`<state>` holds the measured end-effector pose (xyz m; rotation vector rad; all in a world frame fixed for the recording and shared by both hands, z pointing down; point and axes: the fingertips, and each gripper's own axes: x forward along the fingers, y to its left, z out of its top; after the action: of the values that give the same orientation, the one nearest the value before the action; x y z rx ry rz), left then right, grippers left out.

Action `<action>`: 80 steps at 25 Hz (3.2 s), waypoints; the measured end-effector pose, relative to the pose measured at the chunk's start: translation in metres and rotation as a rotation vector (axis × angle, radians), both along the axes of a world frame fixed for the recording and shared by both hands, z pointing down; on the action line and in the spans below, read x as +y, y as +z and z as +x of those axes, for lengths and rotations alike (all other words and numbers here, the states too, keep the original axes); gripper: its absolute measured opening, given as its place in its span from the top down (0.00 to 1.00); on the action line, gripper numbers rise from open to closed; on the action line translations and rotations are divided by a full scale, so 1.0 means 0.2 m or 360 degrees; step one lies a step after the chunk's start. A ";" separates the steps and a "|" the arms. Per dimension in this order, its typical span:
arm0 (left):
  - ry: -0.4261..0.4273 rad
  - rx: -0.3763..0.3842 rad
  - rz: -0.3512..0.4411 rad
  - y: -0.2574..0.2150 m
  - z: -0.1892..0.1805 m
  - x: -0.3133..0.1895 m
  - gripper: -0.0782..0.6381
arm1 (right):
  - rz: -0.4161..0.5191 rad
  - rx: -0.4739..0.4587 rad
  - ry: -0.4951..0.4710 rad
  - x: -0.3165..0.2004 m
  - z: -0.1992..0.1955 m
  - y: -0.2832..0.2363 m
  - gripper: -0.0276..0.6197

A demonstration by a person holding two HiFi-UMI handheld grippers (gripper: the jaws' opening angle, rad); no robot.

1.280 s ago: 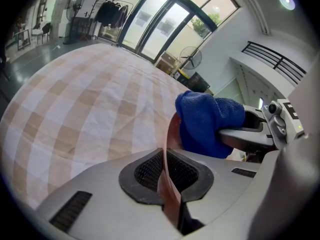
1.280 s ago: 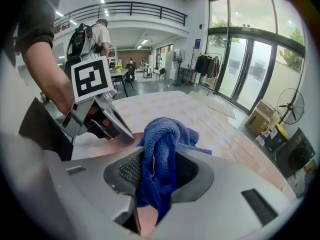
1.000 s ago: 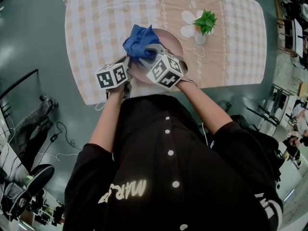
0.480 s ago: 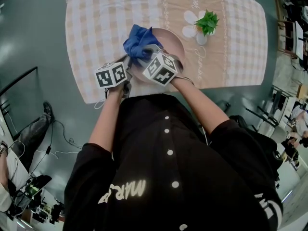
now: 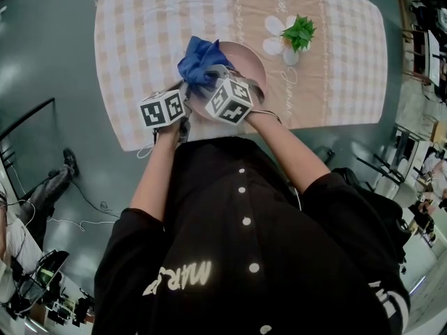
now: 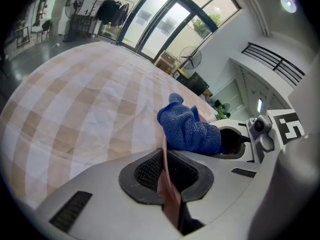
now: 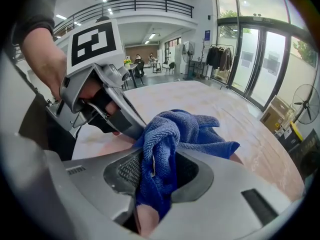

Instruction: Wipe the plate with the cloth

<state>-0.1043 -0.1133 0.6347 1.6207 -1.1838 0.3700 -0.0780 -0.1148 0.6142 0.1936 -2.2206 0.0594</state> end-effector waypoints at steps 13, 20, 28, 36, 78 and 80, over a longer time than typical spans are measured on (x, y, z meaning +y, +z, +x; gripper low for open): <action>-0.0008 -0.0078 -0.0015 0.00 0.00 0.01 0.85 | 0.0034 0.0067 -0.0050 -0.01 0.10 0.00 0.76; 0.0002 -0.0102 -0.0015 -0.01 0.00 0.00 0.85 | 0.0056 0.0107 -0.0059 -0.01 0.16 0.00 0.76; 0.0011 -0.0124 -0.0020 0.00 0.00 0.00 0.85 | 0.0112 0.0173 -0.0079 -0.03 0.24 0.01 0.76; 0.0016 -0.0136 -0.0015 0.00 0.00 0.01 0.85 | 0.0140 0.0227 -0.0075 -0.04 0.32 0.02 0.76; 0.0034 -0.0145 -0.0013 -0.01 0.00 0.01 0.85 | 0.0220 0.0445 -0.0005 -0.09 0.68 0.03 0.76; 0.0024 -0.0117 -0.0006 -0.01 0.01 0.01 0.85 | 0.0200 0.0441 0.0034 -0.09 0.67 0.02 0.76</action>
<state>-0.1030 -0.1115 0.6333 1.6253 -1.2256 0.4443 0.0568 -0.1327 0.6184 0.2775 -1.9468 -0.0908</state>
